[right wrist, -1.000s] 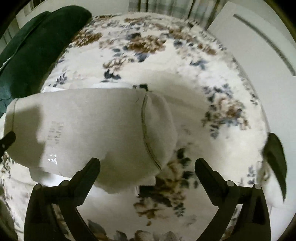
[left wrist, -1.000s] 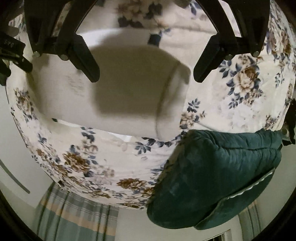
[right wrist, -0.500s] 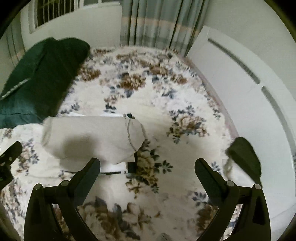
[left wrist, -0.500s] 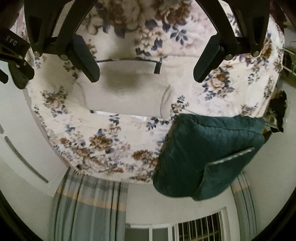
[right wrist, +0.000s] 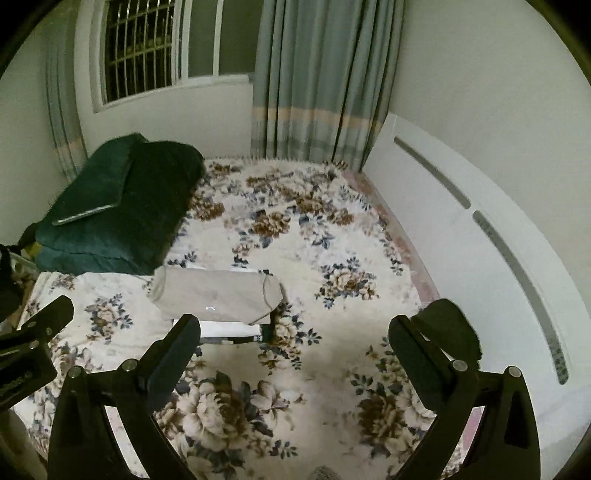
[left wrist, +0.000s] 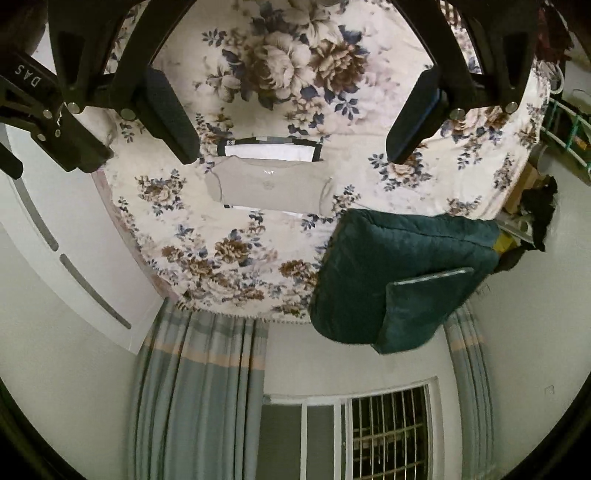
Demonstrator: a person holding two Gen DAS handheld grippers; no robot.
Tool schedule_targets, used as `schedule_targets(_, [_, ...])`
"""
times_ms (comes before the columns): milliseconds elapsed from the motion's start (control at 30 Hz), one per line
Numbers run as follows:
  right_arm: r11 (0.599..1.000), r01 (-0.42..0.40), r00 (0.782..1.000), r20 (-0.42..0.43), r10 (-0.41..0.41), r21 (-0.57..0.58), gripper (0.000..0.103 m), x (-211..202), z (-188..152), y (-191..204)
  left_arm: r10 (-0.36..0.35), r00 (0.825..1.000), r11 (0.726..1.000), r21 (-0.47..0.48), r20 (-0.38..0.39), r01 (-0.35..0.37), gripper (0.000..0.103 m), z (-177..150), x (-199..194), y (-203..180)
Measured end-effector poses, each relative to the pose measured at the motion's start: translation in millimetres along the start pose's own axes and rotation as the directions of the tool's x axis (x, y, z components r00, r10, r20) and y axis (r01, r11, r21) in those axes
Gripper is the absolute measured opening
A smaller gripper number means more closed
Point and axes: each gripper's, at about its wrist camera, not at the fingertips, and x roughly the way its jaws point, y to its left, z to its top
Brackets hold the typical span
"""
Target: Fold small clothes
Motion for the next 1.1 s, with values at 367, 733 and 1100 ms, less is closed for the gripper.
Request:
schedule_targets(367, [0.999, -0.047, 0.995, 0.088, 0.047, 0.006, 0.103, -120.4, -10.9, -19.5, 0.012, 0.997, 1.000, -0.010, 0.073, -0.011, 0.103, -14.4, -88.3, -3.5])
schedule_targets(733, [0.998, -0.063, 0.990, 0.129, 0.063, -0.002, 0.103, -177.6, -26.0, -31.8, 0.006, 0.996, 1.000, -0.016, 0.092, -0.004, 0.103, -32.6, -129.2, -5.2])
schedule_targets(1100, [0.997, -0.074, 0.988, 0.136, 0.076, -0.022, 0.103, -194.4, -23.2, -27.6, 0.026, 0.994, 0.999, -0.025, 0.108, -0.024, 0.103, -34.8, -140.8, -4.0])
